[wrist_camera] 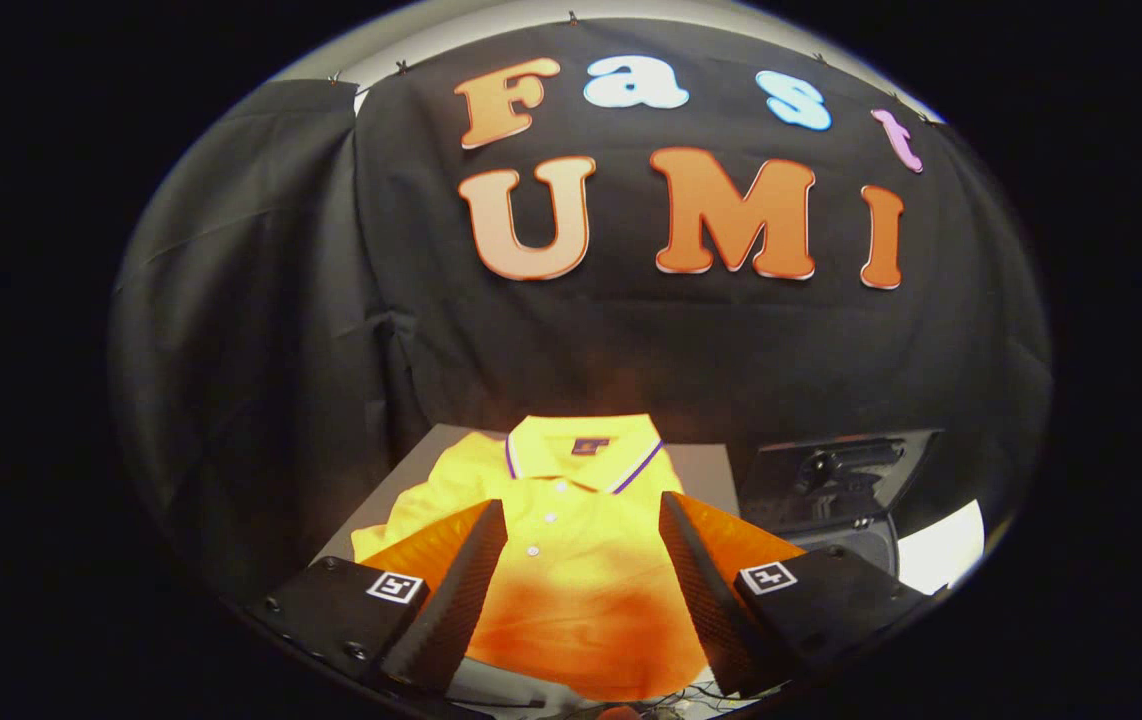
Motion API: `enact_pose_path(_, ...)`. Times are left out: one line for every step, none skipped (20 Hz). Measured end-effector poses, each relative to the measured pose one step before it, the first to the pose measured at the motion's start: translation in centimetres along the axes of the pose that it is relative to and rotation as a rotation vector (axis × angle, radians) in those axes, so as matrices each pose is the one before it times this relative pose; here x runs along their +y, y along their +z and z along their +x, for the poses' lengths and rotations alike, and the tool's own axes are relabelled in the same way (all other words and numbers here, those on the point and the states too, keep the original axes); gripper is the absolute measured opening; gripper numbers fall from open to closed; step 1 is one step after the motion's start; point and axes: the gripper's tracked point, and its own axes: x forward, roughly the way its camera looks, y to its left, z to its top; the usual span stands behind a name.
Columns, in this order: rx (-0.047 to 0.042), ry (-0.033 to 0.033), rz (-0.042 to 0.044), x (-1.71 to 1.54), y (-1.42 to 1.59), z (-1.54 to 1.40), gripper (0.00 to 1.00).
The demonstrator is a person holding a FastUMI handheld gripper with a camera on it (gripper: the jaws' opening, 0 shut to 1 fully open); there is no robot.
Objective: Put the clothes into the washing machine and then close the washing machine lid.
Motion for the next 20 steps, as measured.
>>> enact_pose_path(0.03404, -0.00216, -0.00014, 0.584, -1.047, 0.866, 0.99)
enact_pose_path(0.02753, -0.00325, -0.00540, 0.465, -0.744, 0.747, 0.99)
enact_pose_path(0.02923, -0.00704, -0.00949, 0.608, -0.656, 0.882, 0.99)
enact_pose_path(0.02641, -0.01181, -0.00389, 0.276, -0.565, 0.911, 0.99)
enact_pose_path(0.02463, -0.02745, 0.00795, -0.246, -0.572, 0.619, 0.99)
enact_pose_path(0.00893, -0.00910, 0.00826, 0.048, -0.195, 1.011, 1.00)
enact_pose_path(0.01117, -0.00386, 0.00386, 0.437, -0.334, 0.635, 1.00)
enact_pose_path(0.02139, -0.00382, -0.00233, -0.028, -0.309, 0.620, 0.99)
enact_pose_path(0.01229, -0.00409, 0.00165, 0.095, -0.326, 0.296, 1.00)
enact_pose_path(0.00924, -0.00104, -0.00274, 0.004, -0.130, 0.557, 1.00)
enact_pose_path(0.00841, -0.00561, -0.00239, -0.005, -0.178, 0.350, 1.00)
enact_pose_path(0.00809, -0.00282, -0.00432, 0.036, -0.095, 0.217, 1.00)
enact_pose_path(0.00456, -0.00597, -0.00566, -0.026, -0.109, -0.046, 1.00)
enact_pose_path(0.00419, -0.00465, -0.00435, 0.012, 0.041, 0.037, 1.00)
enact_pose_path(0.00217, -0.00673, -0.00147, 0.072, -0.041, -0.102, 1.00)
enact_pose_path(-0.00070, -0.00547, -0.00395, -0.025, 0.137, 0.042, 1.00)
enact_pose_path(-0.00020, -0.00690, -0.00802, -0.138, -0.091, 0.075, 1.00)
enact_pose_path(-0.00367, -0.00534, -0.01004, -0.061, -0.030, 0.150, 1.00)
enact_pose_path(-0.00984, -0.00136, -0.01114, -0.033, -0.047, -0.131, 1.00)
enact_pose_path(-0.00646, 0.00242, -0.00974, -0.109, 0.006, -0.032, 0.99)
